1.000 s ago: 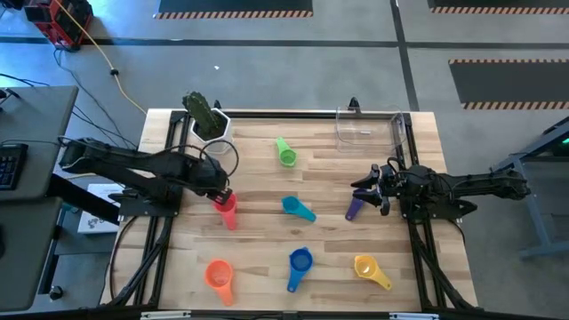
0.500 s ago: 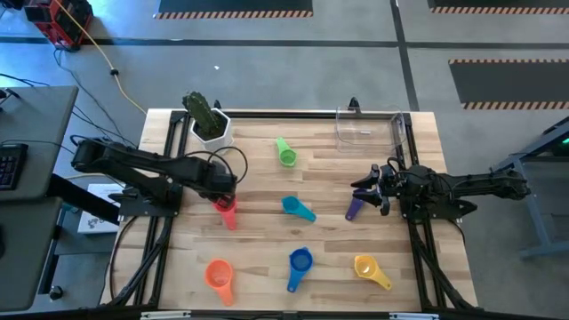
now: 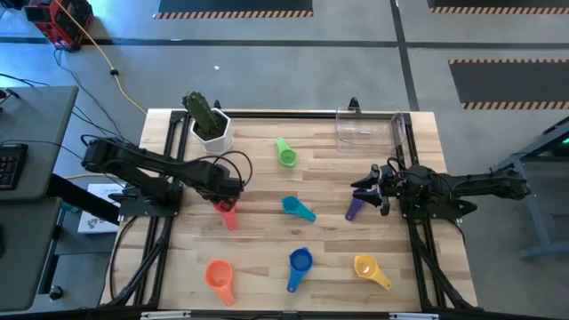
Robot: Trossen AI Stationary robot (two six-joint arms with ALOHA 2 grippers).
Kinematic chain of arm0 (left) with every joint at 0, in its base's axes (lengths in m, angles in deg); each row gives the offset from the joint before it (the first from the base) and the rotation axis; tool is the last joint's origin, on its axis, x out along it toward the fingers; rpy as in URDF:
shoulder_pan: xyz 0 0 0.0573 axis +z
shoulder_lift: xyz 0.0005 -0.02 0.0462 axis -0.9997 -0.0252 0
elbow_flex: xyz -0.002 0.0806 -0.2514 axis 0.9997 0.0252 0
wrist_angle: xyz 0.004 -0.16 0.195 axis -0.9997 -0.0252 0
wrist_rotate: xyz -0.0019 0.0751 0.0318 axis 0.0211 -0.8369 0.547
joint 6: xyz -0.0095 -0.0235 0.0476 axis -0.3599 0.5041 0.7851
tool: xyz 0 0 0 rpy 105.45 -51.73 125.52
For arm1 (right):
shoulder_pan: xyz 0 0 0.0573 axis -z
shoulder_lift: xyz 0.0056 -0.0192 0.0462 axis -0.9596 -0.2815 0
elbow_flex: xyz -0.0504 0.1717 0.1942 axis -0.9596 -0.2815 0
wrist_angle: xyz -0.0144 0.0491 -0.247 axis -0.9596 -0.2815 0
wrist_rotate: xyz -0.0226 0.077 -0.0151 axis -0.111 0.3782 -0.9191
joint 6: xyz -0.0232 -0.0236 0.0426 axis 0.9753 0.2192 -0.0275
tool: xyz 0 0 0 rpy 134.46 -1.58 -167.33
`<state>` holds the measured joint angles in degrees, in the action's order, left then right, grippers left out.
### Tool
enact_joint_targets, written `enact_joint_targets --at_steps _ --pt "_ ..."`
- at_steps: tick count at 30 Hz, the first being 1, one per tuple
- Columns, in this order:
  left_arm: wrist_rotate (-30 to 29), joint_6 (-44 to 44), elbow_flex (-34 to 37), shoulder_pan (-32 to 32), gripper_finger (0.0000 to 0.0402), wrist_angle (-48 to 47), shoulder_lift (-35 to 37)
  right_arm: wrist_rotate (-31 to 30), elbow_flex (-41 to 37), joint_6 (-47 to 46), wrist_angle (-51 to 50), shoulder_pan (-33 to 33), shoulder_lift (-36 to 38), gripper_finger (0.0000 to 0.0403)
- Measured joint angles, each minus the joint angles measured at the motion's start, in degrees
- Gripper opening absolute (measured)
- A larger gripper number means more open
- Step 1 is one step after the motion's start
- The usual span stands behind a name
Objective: Nest measuring cups in basket
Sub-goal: Stack the pink measuring cup on the orange measuring cup
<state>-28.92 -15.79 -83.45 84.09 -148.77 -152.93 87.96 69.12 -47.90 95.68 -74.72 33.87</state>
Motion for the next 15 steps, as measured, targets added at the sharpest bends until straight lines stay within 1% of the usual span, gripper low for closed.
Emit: enact_joint_targets --at_steps 6,15 --pt "1.38 0.86 0.0 0.0 0.0085 3.44 -2.18 0.0 0.01 0.0 0.0 -0.01 0.02 0.0195" --pt "0.48 2.09 0.0 0.0 0.0085 4.23 -5.77 0.01 -0.01 0.0 -0.02 -0.01 0.0 0.0195"
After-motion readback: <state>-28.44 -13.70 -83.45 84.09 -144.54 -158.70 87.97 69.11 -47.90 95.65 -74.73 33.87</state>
